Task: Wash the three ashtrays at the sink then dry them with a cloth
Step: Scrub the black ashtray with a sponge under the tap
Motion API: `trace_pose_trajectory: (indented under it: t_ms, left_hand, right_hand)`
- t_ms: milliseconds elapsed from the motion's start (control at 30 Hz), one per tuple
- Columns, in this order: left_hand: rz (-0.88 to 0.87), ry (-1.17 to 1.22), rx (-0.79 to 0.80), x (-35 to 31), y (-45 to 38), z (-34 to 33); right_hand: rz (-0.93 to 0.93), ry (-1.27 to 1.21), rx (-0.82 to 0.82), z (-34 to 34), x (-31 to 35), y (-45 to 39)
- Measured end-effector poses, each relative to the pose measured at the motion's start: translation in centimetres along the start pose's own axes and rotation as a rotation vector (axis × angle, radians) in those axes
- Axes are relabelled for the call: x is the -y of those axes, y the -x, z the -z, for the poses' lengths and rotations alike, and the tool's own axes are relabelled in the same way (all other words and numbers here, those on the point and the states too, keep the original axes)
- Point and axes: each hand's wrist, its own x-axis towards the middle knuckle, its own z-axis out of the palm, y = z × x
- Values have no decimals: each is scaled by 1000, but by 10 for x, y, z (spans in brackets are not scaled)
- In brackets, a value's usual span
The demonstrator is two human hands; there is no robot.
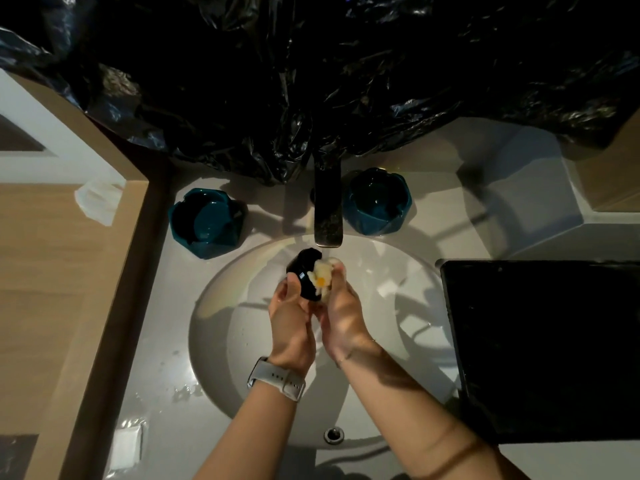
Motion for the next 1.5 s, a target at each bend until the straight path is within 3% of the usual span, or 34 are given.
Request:
trace_pose_trajectory:
  t_ms: [133,300,400,500,633,767,900,1033,1233,1400,1500]
  left_hand:
    - [61,-36,65,-1,1,9]
    - [42,-225,300,-16,-10,18]
    - [9,-383,223,-22,-22,12]
    - [16,-519,174,-20,-28,4]
    - [-22,-471,84,-12,-30,-16]
    - [-1,-378,-10,0,-32,-16]
    - [80,-340,69,8,-19,-8]
    - [59,-280,39,7,-18,-2]
    - [-16,-446,43,5,-14,-5]
    - [-106,-610,121,-3,0,3]
    - [-138,-643,142,-20,-8,8]
  right_hand:
    - [62,118,25,10,13,-4]
    - [287,455,128,20,22,-12]
    - [337,551,189,16,28,-12]
    - [382,454,96,8,28,-15]
    - [363,180,-132,-3,9,-8]
    - [339,128,-98,0,-3,8]
    - [263,159,-133,2,21,-11]
    - [259,292,-30,8,17,-9]
    - [289,168,109,19,5,10]
    - [362,367,8,18,22,-2]
    - [333,433,47,21,27,-10]
